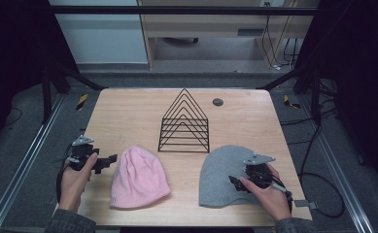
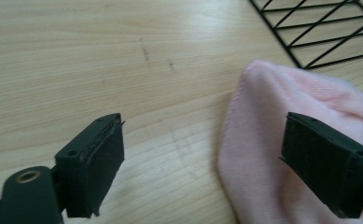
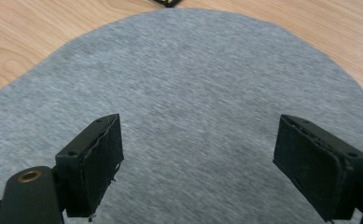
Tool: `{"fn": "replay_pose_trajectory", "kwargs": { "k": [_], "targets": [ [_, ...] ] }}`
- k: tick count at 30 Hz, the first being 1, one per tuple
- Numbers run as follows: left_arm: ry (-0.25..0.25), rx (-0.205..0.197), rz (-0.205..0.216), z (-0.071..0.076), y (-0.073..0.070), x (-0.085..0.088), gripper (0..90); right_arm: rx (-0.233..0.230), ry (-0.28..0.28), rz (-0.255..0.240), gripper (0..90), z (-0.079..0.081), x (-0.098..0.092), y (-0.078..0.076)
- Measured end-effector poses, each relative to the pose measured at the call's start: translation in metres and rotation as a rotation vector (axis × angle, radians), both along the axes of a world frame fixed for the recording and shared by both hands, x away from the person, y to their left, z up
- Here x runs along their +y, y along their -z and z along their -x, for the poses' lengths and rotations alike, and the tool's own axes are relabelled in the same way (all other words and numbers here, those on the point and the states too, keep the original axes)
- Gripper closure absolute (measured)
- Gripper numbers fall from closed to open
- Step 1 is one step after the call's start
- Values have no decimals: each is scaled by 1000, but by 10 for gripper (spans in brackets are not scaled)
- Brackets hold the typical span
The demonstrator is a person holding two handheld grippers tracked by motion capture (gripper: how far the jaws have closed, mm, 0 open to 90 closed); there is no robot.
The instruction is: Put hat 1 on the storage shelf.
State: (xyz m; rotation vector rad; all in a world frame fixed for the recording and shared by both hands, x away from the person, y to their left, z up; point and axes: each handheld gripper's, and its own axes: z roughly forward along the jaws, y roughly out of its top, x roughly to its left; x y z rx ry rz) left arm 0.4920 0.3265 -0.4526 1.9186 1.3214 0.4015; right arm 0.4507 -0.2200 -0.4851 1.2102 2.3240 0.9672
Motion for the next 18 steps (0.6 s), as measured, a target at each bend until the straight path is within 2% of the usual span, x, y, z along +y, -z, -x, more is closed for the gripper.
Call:
{"fn": "replay_pose_trajectory", "kwargs": {
  "k": [2, 4, 5, 6, 7, 9, 10, 11, 13, 14, 17, 18],
  "targets": [
    [9, -14, 4, 2, -3, -1, 102, -6, 4, 5, 160, 0, -1, -1],
    [17, -39, 43, 5, -6, -1, 102, -18, 9, 6, 172, 1, -1, -1],
    [19, -34, 54, 5, -6, -1, 106, -20, 11, 16, 178, 2, -1, -1],
    [24, -33, 49, 6, -7, -1, 111, -23, 18, 37, 187, 3, -3, -2],
    [25, -32, 47, 6, -7, -2, 118, -23, 18, 37, 187, 3, -3, -2],
    [40, -35, 54, 6, -8, -3, 121, -64, 34, 56, 188, 4, -6, -3],
    [39, -49, 49, 7, -9, -4, 121, -64, 34, 56, 188, 4, -6, -3],
    [45, -57, 46, 7, -10, -4, 121, -97, 48, 56, 192, 4, -8, -5],
    [53, -67, 50, 8, -10, -4, 121, -103, 52, 54, 198, 3, -9, -5],
    [53, -69, 46, 8, -10, -4, 121, -120, 60, 60, 212, 3, -10, -7],
    [65, -73, 48, 10, -13, -5, 126, -119, 61, 73, 249, 3, -10, -8],
    [80, -82, 37, 12, -17, -7, 140, -108, 70, 73, 253, 3, -10, -8]
  ]
}}
